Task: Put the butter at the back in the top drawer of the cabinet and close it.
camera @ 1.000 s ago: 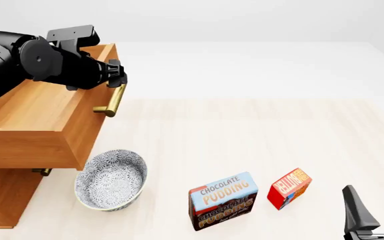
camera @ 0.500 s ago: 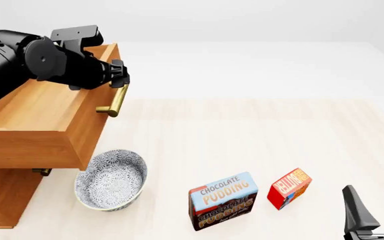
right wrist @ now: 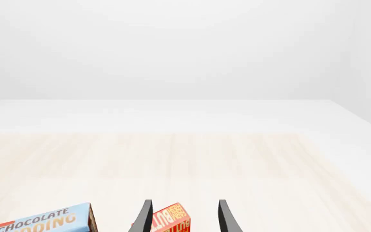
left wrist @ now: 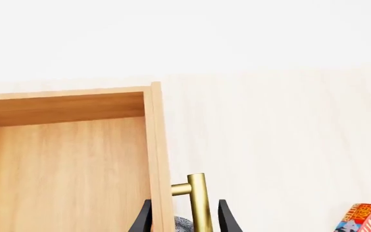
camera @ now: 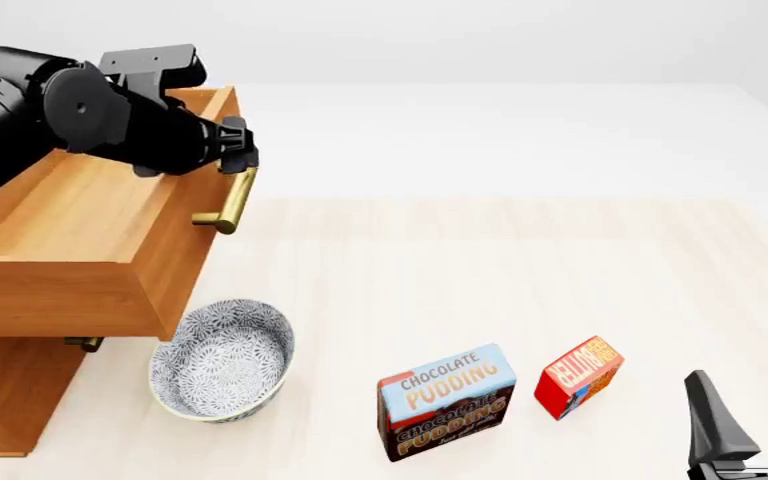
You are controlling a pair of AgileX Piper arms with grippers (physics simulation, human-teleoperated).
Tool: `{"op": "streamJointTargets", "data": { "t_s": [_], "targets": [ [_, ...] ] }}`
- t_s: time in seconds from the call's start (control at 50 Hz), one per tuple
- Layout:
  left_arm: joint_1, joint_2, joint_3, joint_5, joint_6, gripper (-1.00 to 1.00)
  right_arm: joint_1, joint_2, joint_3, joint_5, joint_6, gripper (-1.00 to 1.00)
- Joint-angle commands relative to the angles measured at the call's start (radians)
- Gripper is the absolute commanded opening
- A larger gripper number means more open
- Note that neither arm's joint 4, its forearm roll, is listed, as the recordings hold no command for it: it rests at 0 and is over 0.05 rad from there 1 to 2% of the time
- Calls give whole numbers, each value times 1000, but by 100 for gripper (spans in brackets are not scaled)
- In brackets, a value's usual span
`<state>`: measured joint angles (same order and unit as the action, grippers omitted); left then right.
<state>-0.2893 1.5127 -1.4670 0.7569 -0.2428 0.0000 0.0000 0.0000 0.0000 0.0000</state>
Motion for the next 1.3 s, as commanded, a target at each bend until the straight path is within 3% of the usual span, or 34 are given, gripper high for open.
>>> {"op": "streamJointTargets", "data": {
  "t_s": [0.02, 0.4, 0.88, 1.3],
  "targets": [
    [-28, -48, -62, 46, 58, 100, 0, 0, 0, 0, 0, 100],
    [-30, -94, -159, 143, 107, 100, 0, 0, 0, 0, 0, 100],
    [-179, -35, -369, 232, 178, 100, 0, 0, 0, 0, 0, 100],
    [-311, 80, -416, 210, 216, 100, 0, 0, 0, 0, 0, 100]
  ]
}}
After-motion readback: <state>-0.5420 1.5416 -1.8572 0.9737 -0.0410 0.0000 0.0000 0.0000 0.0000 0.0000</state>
